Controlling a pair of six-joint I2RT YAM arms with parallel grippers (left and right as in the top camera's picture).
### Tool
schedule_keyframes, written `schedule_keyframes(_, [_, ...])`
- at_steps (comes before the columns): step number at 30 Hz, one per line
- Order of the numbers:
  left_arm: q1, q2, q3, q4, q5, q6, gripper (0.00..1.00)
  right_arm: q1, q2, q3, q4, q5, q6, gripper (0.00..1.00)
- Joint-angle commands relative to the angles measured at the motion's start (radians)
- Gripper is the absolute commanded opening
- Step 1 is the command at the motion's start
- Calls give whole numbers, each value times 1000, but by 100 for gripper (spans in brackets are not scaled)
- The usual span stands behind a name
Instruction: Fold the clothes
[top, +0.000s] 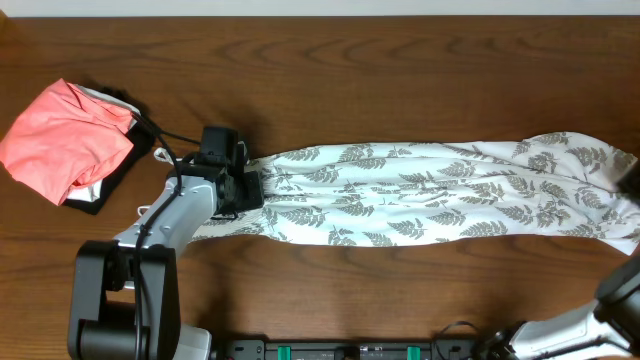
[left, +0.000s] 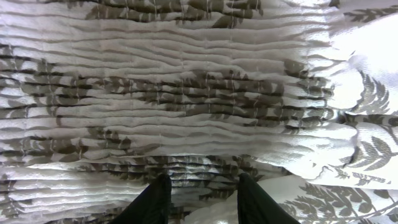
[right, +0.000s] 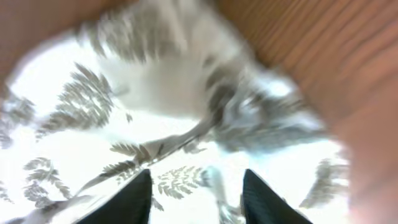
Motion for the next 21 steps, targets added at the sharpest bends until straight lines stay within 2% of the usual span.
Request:
schedule_keyframes(1, [0,14,-4,-2,-12,-2,36,-34,-35,14,-23,40,-2,52])
schedule_keyframes(5, [0,14,-4,-2,-12,-2,36,-56,-14,-13,-19,72,-20,55])
schedule_keyframes(8, [0,14,-4,-2,-12,-2,36,-70,22,-22,-12,82,-21,62])
schedule_keyframes(21, [0,14,-4,-3,-12,-2,36,-80,195,-22,42,77,-66,69])
